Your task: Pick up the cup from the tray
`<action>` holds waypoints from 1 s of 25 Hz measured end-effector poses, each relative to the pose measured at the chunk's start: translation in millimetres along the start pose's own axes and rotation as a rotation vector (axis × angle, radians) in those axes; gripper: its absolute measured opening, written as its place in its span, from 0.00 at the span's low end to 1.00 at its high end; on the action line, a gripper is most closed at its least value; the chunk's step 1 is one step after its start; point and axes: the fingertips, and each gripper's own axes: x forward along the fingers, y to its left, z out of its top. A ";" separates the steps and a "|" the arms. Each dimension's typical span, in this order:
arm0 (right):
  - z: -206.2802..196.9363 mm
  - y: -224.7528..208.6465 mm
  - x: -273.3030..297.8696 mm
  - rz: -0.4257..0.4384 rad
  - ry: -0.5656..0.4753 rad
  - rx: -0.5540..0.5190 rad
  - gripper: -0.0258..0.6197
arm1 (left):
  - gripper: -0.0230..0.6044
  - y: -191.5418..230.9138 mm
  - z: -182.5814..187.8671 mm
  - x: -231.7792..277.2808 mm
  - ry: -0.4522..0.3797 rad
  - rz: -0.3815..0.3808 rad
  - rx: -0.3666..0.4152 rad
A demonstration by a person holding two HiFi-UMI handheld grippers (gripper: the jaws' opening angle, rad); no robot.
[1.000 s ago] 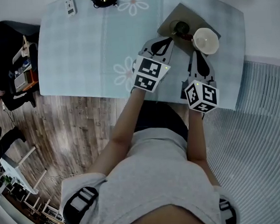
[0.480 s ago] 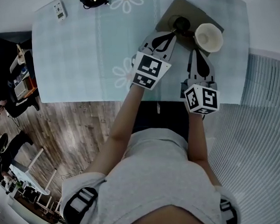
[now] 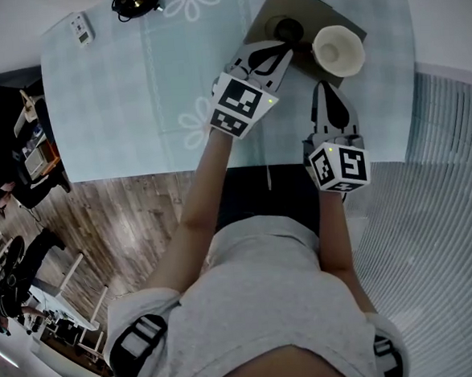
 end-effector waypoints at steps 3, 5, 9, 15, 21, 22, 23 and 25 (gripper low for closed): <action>-4.2 -4.1 -2.4 -0.005 0.009 0.009 0.05 | 0.07 -2.1 -2.4 6.2 0.032 -0.022 0.059; -8.0 -6.4 -3.5 -0.008 0.017 0.014 0.05 | 0.20 -4.5 -5.1 10.0 0.058 -0.043 0.094; -10.1 -8.9 -2.1 -0.012 0.027 0.018 0.05 | 0.23 -6.5 -9.7 16.2 0.108 -0.076 0.141; -11.5 -11.9 -1.5 -0.010 0.038 0.004 0.05 | 0.23 -10.8 -8.5 22.4 0.126 -0.068 0.191; -11.7 -15.7 -2.1 -0.008 0.042 0.007 0.05 | 0.21 -14.5 -10.1 18.6 0.131 -0.060 0.168; -12.1 -17.0 -1.9 -0.010 0.043 0.006 0.05 | 0.21 -15.8 -10.7 18.0 0.132 -0.058 0.169; -13.0 -18.4 -1.7 -0.012 0.044 0.007 0.05 | 0.20 -17.4 -11.5 17.2 0.134 -0.057 0.170; -15.7 -22.1 -1.5 -0.022 0.051 0.008 0.05 | 0.19 -20.7 -13.3 14.8 0.133 -0.059 0.167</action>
